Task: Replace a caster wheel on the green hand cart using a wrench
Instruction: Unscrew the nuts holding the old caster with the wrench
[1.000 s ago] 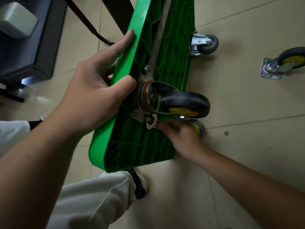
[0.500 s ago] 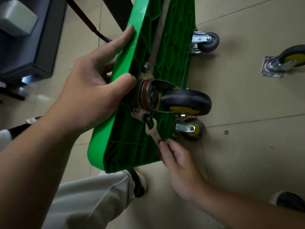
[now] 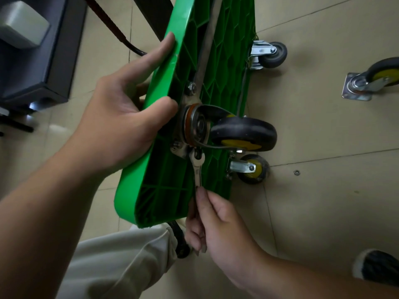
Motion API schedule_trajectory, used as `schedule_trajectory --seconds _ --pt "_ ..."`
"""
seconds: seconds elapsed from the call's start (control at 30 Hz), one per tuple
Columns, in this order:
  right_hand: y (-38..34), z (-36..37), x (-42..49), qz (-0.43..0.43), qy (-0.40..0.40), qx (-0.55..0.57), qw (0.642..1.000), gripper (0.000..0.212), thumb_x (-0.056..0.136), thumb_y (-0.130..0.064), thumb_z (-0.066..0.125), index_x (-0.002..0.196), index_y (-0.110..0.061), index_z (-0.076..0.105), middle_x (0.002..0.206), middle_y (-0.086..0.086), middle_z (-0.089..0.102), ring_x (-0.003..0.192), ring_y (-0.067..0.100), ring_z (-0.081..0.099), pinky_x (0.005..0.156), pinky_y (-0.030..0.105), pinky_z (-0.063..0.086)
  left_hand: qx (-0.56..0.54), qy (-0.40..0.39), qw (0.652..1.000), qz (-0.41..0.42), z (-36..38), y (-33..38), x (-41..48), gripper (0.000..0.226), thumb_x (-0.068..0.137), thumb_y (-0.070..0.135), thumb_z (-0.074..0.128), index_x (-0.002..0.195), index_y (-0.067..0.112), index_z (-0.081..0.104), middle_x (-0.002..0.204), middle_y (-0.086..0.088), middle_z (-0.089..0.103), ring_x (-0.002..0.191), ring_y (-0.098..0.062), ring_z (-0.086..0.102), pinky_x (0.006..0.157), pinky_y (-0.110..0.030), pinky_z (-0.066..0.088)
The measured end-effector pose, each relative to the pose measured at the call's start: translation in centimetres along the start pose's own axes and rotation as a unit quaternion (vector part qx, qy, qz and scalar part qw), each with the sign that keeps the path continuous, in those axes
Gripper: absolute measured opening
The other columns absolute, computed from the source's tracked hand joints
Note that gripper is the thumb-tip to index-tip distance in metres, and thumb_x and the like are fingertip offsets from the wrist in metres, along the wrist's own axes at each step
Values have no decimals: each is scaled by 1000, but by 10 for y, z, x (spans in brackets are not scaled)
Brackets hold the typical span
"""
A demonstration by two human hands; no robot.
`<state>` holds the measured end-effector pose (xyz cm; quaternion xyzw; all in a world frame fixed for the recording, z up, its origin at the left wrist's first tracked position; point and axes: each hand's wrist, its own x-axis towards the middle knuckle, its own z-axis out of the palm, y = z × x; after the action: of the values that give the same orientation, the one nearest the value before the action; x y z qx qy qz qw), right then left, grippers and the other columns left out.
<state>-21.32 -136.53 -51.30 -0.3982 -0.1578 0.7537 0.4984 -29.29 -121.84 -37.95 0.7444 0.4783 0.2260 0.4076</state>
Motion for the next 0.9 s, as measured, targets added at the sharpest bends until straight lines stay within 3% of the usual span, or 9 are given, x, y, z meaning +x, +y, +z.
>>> schedule_trajectory --seconds 0.17,0.27,0.37,0.43,0.53,0.6,0.63,0.77,0.9 --pt "2 -15 18 0 -16 -32 999 38 98 -42 44 82 -7 47 60 6 31 53 18 32 50 26 28 -1 2 1000 0 -1 -3 0 71 97 -1 60 153 38 42 128 6 68 91 -15 75 73 -27 61" --pt "-8 -38 37 -16 -12 -110 994 38 96 -37 48 75 -6 55 54 -6 50 51 7 47 50 15 34 0 0 1000 2 -2 -3 0 70 96 1 59 153 38 42 131 6 67 97 -12 74 75 -26 61" --pt "-33 -65 57 -44 4 -254 966 33 84 -51 56 89 -23 72 77 -12 72 72 1 66 69 16 47 0 -1 1000 1 -1 -1 0 70 97 0 59 153 37 41 140 4 61 99 -9 73 74 -23 60" --pt "-48 -80 68 -91 24 -318 944 21 77 -53 62 91 -39 70 85 -25 73 85 -10 65 78 11 47 0 -1 1000 1 0 0 0 70 97 -1 59 152 38 41 144 2 58 97 -7 73 71 -21 59" --pt "-62 -88 72 -162 59 -378 910 20 84 -35 71 93 -47 58 82 -37 62 84 -27 56 73 -2 39 -7 -4 1000 -1 2 2 -1 70 97 -1 59 152 38 40 143 2 58 96 -7 73 71 -21 60" --pt "-54 -95 69 -205 81 -424 878 15 89 -33 66 90 -46 60 78 -36 63 83 -24 57 71 -1 39 -13 -7 1000 -2 2 2 -1 70 97 -1 58 153 37 40 141 5 60 97 -10 74 72 -23 61" --pt "-44 -99 64 -206 86 -416 882 6 90 -36 63 90 -41 66 80 -30 67 83 -14 62 71 4 42 -14 -10 1000 -3 1 2 -1 70 98 -1 58 153 37 39 139 5 61 96 -11 74 71 -24 61" --pt "0 -93 33 -134 68 -249 957 34 93 -37 55 88 -6 67 78 11 66 75 18 62 71 29 46 -4 -13 1000 -5 1 1 0 70 97 4 61 154 38 39 139 6 61 97 -12 74 72 -25 61" --pt "5 -47 8 -36 42 -128 990 34 101 -32 46 85 -5 61 56 -9 42 54 3 39 55 12 37 8 -7 1000 -2 2 2 0 70 95 8 63 154 39 39 133 9 64 95 -11 74 72 -23 60"
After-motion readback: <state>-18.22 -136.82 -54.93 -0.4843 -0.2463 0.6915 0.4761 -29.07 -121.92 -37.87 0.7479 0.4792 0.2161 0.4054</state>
